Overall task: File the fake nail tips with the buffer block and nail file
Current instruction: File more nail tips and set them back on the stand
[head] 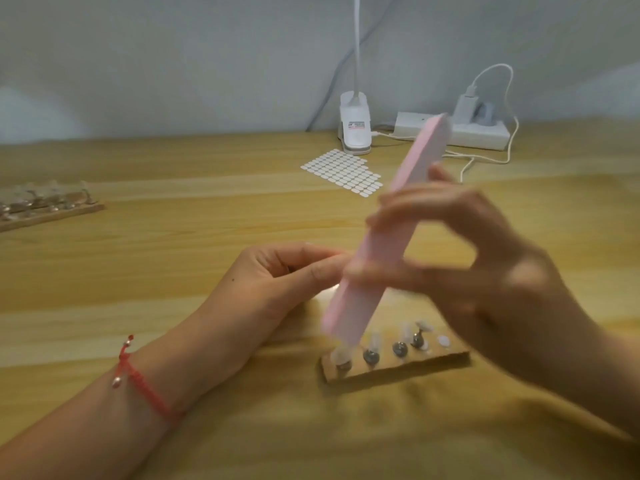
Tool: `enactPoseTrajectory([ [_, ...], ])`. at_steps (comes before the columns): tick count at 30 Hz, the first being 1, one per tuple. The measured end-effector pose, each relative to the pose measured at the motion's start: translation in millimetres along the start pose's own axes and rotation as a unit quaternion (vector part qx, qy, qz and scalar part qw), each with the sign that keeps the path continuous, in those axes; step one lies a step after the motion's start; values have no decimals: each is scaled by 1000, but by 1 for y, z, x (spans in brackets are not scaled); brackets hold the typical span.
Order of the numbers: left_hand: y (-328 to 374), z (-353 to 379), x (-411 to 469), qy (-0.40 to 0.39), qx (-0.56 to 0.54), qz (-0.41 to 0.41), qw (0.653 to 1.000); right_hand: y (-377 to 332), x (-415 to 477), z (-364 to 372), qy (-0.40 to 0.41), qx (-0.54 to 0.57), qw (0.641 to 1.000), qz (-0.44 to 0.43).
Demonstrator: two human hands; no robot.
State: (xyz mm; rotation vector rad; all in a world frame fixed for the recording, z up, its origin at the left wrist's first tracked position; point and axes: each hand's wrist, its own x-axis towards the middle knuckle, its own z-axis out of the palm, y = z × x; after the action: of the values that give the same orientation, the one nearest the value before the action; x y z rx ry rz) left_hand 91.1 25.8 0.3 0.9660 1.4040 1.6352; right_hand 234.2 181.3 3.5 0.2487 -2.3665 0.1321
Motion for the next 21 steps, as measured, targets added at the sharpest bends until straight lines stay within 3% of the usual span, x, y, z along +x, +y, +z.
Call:
enactPoseTrajectory([
  [3,-1,0,0,12,27,6,1000,10,2,-8,17,3,998,56],
  [7,-3,-2,0,-2,-7,-4,1000,-7,-3,2,-17,-1,999,-43],
  [11,-3,0,0,10,13,9,1000,12,2,-7,15,0,999,38],
  [15,-2,-1,0,10,-1,-4,1000,-4,-4,2,-18,19,999,-35],
  [19,-2,1,0,6,16,18,1000,15,0,-4,15,29,999,40],
  [21,-4,-2,0,3,12,13,1000,8,-3,1,3,61,998,20],
])
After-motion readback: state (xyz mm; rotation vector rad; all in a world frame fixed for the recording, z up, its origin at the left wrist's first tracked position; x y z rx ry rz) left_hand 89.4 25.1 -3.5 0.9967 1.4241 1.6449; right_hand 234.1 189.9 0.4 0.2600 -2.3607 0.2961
